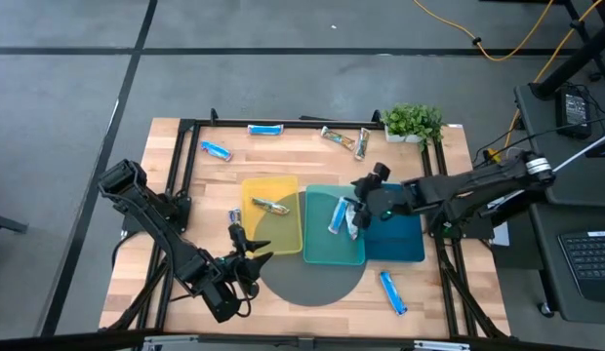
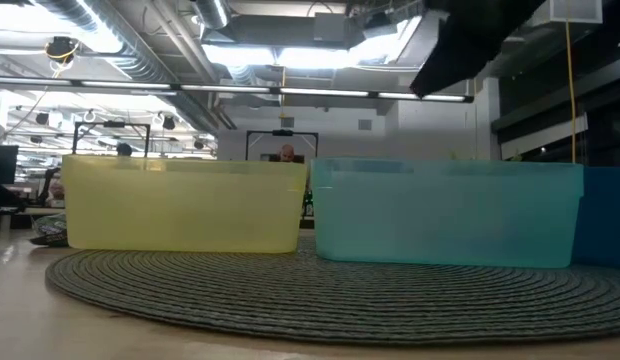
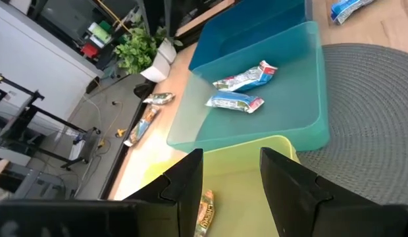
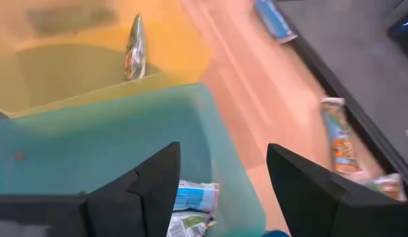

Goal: Pick and place Granola Bars by type
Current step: Put the blue granola bar into the blue bin

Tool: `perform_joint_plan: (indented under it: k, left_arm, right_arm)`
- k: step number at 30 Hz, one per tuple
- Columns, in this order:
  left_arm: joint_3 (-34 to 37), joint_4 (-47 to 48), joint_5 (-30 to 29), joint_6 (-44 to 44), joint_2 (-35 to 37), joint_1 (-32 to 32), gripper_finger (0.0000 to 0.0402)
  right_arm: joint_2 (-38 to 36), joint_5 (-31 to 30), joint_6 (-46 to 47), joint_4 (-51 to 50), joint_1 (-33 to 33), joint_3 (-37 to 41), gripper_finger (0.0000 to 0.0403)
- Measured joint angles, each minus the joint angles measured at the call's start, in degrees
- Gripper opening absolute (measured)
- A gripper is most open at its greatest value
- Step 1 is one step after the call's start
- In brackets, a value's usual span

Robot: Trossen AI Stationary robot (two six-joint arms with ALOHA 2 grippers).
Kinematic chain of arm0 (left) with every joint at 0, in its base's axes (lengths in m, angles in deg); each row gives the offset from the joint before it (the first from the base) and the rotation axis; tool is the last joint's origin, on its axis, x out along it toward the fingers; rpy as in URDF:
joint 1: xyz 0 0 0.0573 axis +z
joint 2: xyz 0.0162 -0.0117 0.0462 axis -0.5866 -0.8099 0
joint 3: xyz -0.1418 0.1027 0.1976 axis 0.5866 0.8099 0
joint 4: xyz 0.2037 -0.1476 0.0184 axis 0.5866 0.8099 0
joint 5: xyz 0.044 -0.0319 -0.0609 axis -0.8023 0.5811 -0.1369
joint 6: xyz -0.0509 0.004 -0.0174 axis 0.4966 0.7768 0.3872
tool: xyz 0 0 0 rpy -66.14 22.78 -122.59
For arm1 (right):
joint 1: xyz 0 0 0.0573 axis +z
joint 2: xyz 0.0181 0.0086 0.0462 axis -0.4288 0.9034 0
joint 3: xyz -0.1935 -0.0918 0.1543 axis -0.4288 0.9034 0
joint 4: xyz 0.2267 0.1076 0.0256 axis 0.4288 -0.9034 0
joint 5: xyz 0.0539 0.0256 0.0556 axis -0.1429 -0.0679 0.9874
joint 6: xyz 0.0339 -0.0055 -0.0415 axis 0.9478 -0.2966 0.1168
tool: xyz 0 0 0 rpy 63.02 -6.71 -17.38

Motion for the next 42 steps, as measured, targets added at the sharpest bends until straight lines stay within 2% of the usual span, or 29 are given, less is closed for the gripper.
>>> perform_joint_plan:
  k: [7, 14, 19, 25, 29, 35, 42]
  left_arm:
    - [0.0, 0.0, 1.4, 1.1, 0.0, 0.0, 0.0143]
    - [0.0, 0.0, 1.4, 1.1, 0.0, 0.0, 0.0143]
    - [0.0, 0.0, 1.0, 0.6, 0.0, 0.0, 0.0143]
    - [0.0, 0.2, 1.0, 0.0, 0.0, 0.0, 0.0143]
    - [0.0, 0.2, 1.0, -1.5, 0.0, 0.0, 0.0143]
    - [0.0, 0.2, 1.0, -3.1, 0.0, 0.0, 0.0143]
    - [0.0, 0.2, 0.9, -5.2, 0.0, 0.0, 0.0143]
  right_arm:
    - [-2.3, -8.5, 4.5, -7.8, 5.7, 0.0, 0.0228]
    - [-2.3, -8.7, 7.1, -8.9, 8.3, 0.0, 0.0228]
    - [-2.3, -5.6, 10.9, -8.9, 11.4, 0.0, 0.0228]
    - [-2.3, -4.6, 15.3, -8.8, 17.8, 0.0, 0.0228]
    - [-2.3, 0.0, 18.6, -8.8, 22.6, 0.0, 0.0228]
    - [-0.4, 3.9, 30.8, -8.9, 30.9, 0.0, 0.0228]
    - [7.5, 5.9, 49.8, -11.3, 37.3, 0.1, 0.0228]
